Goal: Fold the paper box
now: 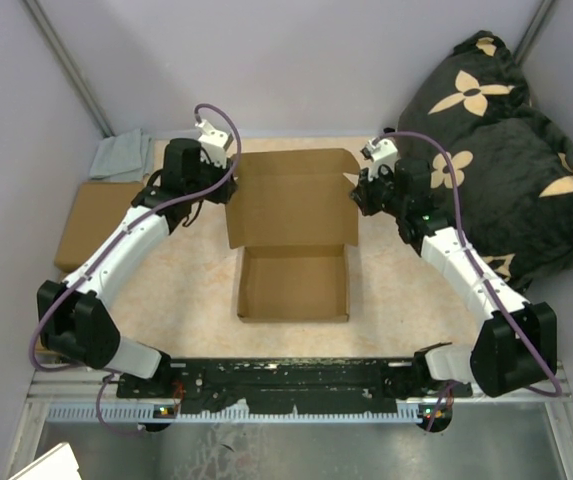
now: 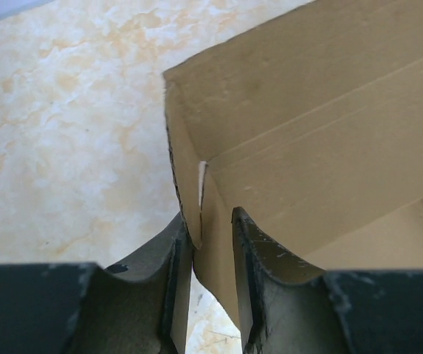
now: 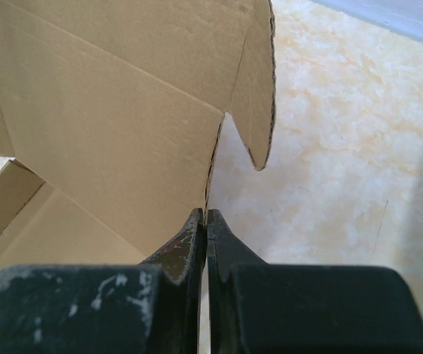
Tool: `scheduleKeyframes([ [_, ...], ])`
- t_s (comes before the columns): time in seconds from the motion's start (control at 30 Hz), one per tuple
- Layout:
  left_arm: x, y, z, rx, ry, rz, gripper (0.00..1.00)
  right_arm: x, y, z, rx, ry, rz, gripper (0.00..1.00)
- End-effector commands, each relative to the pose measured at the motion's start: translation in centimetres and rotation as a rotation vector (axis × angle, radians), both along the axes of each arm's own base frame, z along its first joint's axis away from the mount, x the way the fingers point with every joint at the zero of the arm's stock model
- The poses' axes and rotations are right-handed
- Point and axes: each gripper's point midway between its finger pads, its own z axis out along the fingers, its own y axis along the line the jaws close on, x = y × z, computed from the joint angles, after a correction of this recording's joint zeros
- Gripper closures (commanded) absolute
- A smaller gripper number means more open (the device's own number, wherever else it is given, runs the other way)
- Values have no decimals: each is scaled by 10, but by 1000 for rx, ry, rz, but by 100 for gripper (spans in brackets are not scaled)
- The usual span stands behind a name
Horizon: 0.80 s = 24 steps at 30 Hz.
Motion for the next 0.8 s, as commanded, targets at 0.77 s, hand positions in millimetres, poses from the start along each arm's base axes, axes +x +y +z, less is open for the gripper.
scheduleKeyframes([
  [0.77, -18, 2, 50, -56, -157, -35, 100, 9, 11, 28, 17, 107, 4, 83],
])
